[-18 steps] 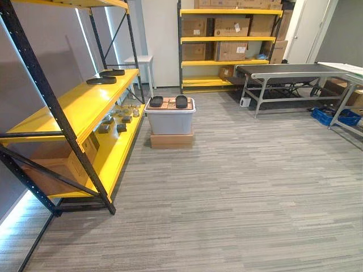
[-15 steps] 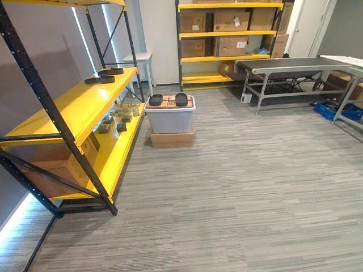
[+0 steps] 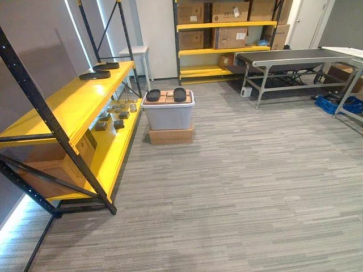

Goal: Walk over and take plastic housings, then place them on the shelf

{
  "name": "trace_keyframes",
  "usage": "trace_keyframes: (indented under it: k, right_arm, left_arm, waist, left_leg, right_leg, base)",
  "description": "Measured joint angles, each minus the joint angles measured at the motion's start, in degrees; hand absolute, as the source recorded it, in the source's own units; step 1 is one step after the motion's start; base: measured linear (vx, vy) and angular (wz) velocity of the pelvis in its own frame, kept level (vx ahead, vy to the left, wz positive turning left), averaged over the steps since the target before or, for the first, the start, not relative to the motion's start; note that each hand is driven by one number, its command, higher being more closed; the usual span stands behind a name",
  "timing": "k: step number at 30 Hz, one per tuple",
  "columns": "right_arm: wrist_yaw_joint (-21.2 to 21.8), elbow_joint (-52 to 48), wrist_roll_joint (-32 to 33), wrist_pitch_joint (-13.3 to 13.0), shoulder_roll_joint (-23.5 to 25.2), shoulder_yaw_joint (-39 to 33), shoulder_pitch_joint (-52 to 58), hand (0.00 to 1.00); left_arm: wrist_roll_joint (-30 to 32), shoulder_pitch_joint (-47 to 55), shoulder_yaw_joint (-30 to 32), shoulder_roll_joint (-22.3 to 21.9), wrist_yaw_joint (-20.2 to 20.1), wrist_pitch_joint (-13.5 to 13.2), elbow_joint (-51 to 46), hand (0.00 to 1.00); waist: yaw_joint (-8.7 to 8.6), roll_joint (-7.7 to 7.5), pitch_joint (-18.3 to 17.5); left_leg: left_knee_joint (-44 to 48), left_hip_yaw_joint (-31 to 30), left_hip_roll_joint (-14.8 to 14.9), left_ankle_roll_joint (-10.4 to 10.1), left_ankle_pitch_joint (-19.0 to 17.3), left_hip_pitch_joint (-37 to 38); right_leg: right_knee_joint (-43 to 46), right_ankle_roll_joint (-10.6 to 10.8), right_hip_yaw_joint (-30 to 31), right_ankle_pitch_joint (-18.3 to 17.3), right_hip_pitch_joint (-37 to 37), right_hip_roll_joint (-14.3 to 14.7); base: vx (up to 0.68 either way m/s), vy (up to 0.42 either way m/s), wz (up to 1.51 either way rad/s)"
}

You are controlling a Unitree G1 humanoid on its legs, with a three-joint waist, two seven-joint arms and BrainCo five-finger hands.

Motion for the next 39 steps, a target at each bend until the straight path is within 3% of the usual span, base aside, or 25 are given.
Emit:
trace_keyframes:
  k: [10, 18, 20, 21, 23, 24, 25, 26, 27, 28, 29, 30, 31, 32, 33, 34, 35, 36, 37, 38, 39]
  right_arm:
    - [-0.6, -0.1, -0.2, -0.1, 3.4, 3.8, -0.1, 0.00]
    - [-0.5, -1.3, -0.2, -0.3, 3.0, 5.2, -0.7, 0.00]
    - [-0.6, -1.3, -0.6, -0.9, 3.0, 5.2, -0.8, 0.00]
    - [-0.6, -1.3, -1.1, -1.3, 3.1, 5.2, -0.7, 0.00]
    - [-0.5, -1.5, -2.1, -1.3, 3.5, 5.6, -0.5, 0.00]
    - [-0.6, -1.4, -2.4, -1.3, 3.4, 6.5, -0.2, 0.00]
    - [-0.6, -1.4, -2.4, -1.3, 3.3, 7.5, -0.3, 0.00]
    - [-0.6, -1.4, -2.4, -1.4, 3.3, 7.8, -0.4, 0.00]
    - [-0.6, -1.4, -2.4, -1.4, 3.3, 8.8, -0.4, 0.00]
    - [-0.6, -1.4, -2.4, -1.4, 3.4, 8.8, -0.3, 0.00]
    - [-0.6, -1.3, -2.4, -1.4, 3.5, 8.6, 0.5, 0.00]
    - [-0.6, -1.3, -2.4, -1.4, 3.4, 8.5, 1.3, 0.00]
    - [-0.6, -1.2, -2.4, -1.4, 3.8, 8.4, 2.7, 0.00]
    - [-0.5, -1.2, -2.5, -1.4, 4.1, 7.2, 3.6, 0.00]
    - [-0.5, -1.6, -2.5, -1.5, 4.9, 5.4, 3.6, 0.00]
    - [-0.5, -2.0, -2.4, -1.5, 5.3, 4.7, 3.8, 0.00]
    - [-0.5, -3.0, -2.4, -1.4, 5.7, 4.6, 4.3, 0.00]
    - [-0.5, -3.5, -2.4, -1.5, 6.1, 4.9, 4.6, 0.00]
    - [-0.5, -3.6, -2.4, -1.5, 6.5, 5.2, 4.5, 0.00]
    - [-0.6, -4.0, -2.4, -1.4, 6.6, 5.2, 4.5, 0.00]
    - [-0.9, -5.9, -2.4, -1.4, 7.0, 5.3, 4.4, 0.00]
  left_arm:
    - [0.0, -0.3, -4.7, -0.9, 0.5, -0.5, -1.4, 0.00]
    - [2.3, 0.2, -7.2, 2.1, -0.1, -1.7, -6.4, 0.00]
    - [2.3, 0.2, -8.4, 2.2, -0.5, -2.0, -7.5, 0.00]
    - [2.3, 0.4, -9.4, 2.1, -0.7, -2.0, -7.4, 0.00]
    - [2.3, 0.4, -10.3, 2.5, -0.8, -1.9, -6.9, 0.00]
    - [2.3, 0.1, -11.4, 3.1, -0.6, -1.6, -6.4, 0.00]
    - [2.3, -0.2, -11.5, 3.4, -0.5, -1.6, -5.9, 0.00]
    - [2.3, -0.5, -11.4, 3.7, -0.4, -1.5, -5.6, 0.00]
    - [2.3, -2.8, -11.4, 4.4, 0.1, -1.5, -4.8, 0.00]
    - [2.3, -3.2, -11.4, 4.5, 0.2, -1.6, -4.8, 0.00]
    - [2.3, -5.2, -11.1, 4.8, 0.4, -1.6, -4.8, 0.00]
    - [2.3, -5.9, -11.0, 4.8, 0.5, -1.7, -4.8, 0.00]
    - [2.3, -6.5, -11.0, 4.9, 0.5, -2.0, -4.9, 0.00]
    - [2.3, -6.8, -10.3, 4.3, 0.5, -2.5, -5.0, 0.00]
    - [2.3, -6.9, -7.9, 3.4, 0.6, -2.2, -5.0, 0.00]
    - [2.3, -6.9, -6.5, 2.9, 0.5, -2.1, -5.1, 0.00]
    - [2.2, -6.7, -4.7, 2.0, 0.5, -2.1, -5.5, 0.00]
    - [2.2, -6.2, -3.5, 1.5, 0.5, -2.1, -6.3, 0.00]
    - [2.2, -6.1, -3.2, 1.5, 0.4, -1.9, -6.7, 0.00]
    - [2.1, -6.0, -3.2, 1.3, 0.4, -1.7, -7.0, 0.00]
    - [0.8, -5.4, -3.1, 0.6, 0.4, -1.8, -8.2, 0.00]
  waist:
    - [0.12, -0.13, 1.0]
    - [0.94, -0.34, 3.0]
    - [1.76, 0.26, 4.0]
    - [1.69, 0.94, 5.0]
    - [1.39, 0.91, 5.6]
    - [1.29, 0.94, 6.8]
    - [0.95, 1.19, 7.9]
    - [0.59, 1.12, 8.2]
    - [-1.43, 1.06, 9.6]
    - [-1.76, 1.15, 9.8]
    - [-2.84, 0.82, 10.2]
    - [-3.48, 1.17, 10.2]
    - [-4.33, 1.22, 9.4]
    - [-4.09, 1.71, 8.8]
    - [-3.66, 1.80, 8.9]
    - [-3.72, 1.84, 9.0]
    - [-3.54, 2.14, 9.3]
    - [-3.08, 2.09, 9.6]
    - [-2.19, 1.37, 10.1]
    - [-1.54, 0.77, 10.0]
    - [0.23, -0.19, 9.6]
  left_leg:
    - [-0.2, 0.8, -0.1, 0.1, 0.1, -1.9]
    - [-0.6, 1.5, -0.2, 0.5, -0.7, -2.9]
    - [4.3, 1.8, 0.1, 1.3, -4.6, -5.2]
    - [6.4, 1.7, 0.5, 2.1, -6.5, -5.2]
    - [6.7, 1.2, 0.5, 2.4, -7.7, -3.6]
    - [6.2, 1.0, 0.4, 3.2, -8.2, -1.5]
    - [5.2, 1.0, 0.6, 3.3, -8.7, 0.5]
    - [4.9, 0.8, 0.8, 3.4, -9.1, 1.3]
    - [4.3, -1.0, 2.0, 3.0, -10.8, 3.5]
    - [4.2, -1.6, 2.3, 2.9, -11.1, 3.9]
    - [3.4, -3.5, 3.0, 2.2, -12.2, 5.8]
    - [3.0, -4.3, 4.0, 1.6, -12.9, 6.5]
    - [4.8, -5.4, 5.2, -0.3, -14.1, 7.4]
    - [12.1, -4.5, 6.5, -2.1, -15.0, 5.6]
    - [24.6, -2.2, 7.7, -5.2, -12.9, 1.7]
    - [32.5, -1.4, 8.6, -6.6, -9.9, -1.2]
    - [45.2, -1.3, 10.0, -7.9, -3.1, -5.5]
    - [56.4, -0.9, 11.5, -8.5, -1.8, -9.2]
    - [65.6, 1.4, 12.9, -7.5, -2.4, -13.4]
    - [68.0, 3.0, 13.1, -6.0, -3.4, -15.7]
    - [67.6, 6.8, 13.6, -4.4, -5.5, -22.2]
  right_leg:
    - [-0.8, 0.0, 0.0, 0.0, -1.9, 0.0]
    - [-0.7, 0.4, 0.2, -0.3, -3.4, -0.1]
    - [7.1, 3.9, -0.1, -4.1, -6.9, -0.4]
    - [18.2, 6.4, -1.3, -7.1, -11.1, -0.9]
    - [36.1, 6.6, -4.7, -8.4, -19.5, -2.7]
    - [43.7, 6.1, -7.1, -9.3, -24.1, -4.2]
    - [43.6, 5.2, -9.6, -9.8, -27.4, -5.0]
    - [41.7, 5.1, -10.6, -9.8, -28.9, -5.1]
    - [30.2, 3.5, -13.3, -8.2, -31.8, -4.6]
    - [27.7, 3.1, -13.7, -7.6, -32.0, -4.5]
    - [20.2, 2.3, -14.0, -4.1, -33.2, -4.4]
    - [19.8, 1.4, -14.0, -1.2, -33.7, -4.1]
    - [22.0, -1.8, -13.7, 2.4, -33.7, -3.3]
    - [25.1, -4.7, -13.8, 1.9, -33.4, -2.5]
    - [25.2, -5.8, -13.8, -0.9, -30.6, -1.5]
    - [24.2, -6.0, -13.8, -1.9, -28.2, -1.0]
    - [21.3, -6.2, -13.8, -3.0, -23.1, 0.3]
    - [18.0, -6.3, -13.4, -3.3, -17.6, 1.6]
    - [13.8, -6.4, -11.8, -3.3, -10.6, 2.3]
    - [11.5, -6.4, -11.0, -3.3, -7.4, 2.1]
    - [6.2, -6.4, -8.9, -3.3, -1.6, 1.5]
  base:
    - [-0.06, -0.031, -0.04]
    - [0.00, -0.006, -0.04]
    - [0.01, 0.039, -0.10]
    - [0.02, 0.056, -0.02]
    - [0.08, 0.082, 0.04]
    - [0.27, 0.122, 0.04]
    - [0.25, 0.098, 0.03]
    - [0.48, 0.036, 0.30]
    - [0.31, -0.013, 0.43]
    - [0.51, -0.058, 0.79]
    - [0.42, -0.132, 0.70]
    - [0.56, -0.171, 1.01]
    - [0.84, -0.270, 0.68]
    - [0.94, -0.268, 0.39]
    - [0.95, -0.271, 0.01]
    - [0.64, -0.162, 0.00]
    - [0.64, -0.150, 0.01]
    - [0.77, -0.152, -0.09]
    - [0.75, -0.131, -0.17]
    - [0.70, -0.088, -0.33]
    - [0.55, -0.053, -0.41]
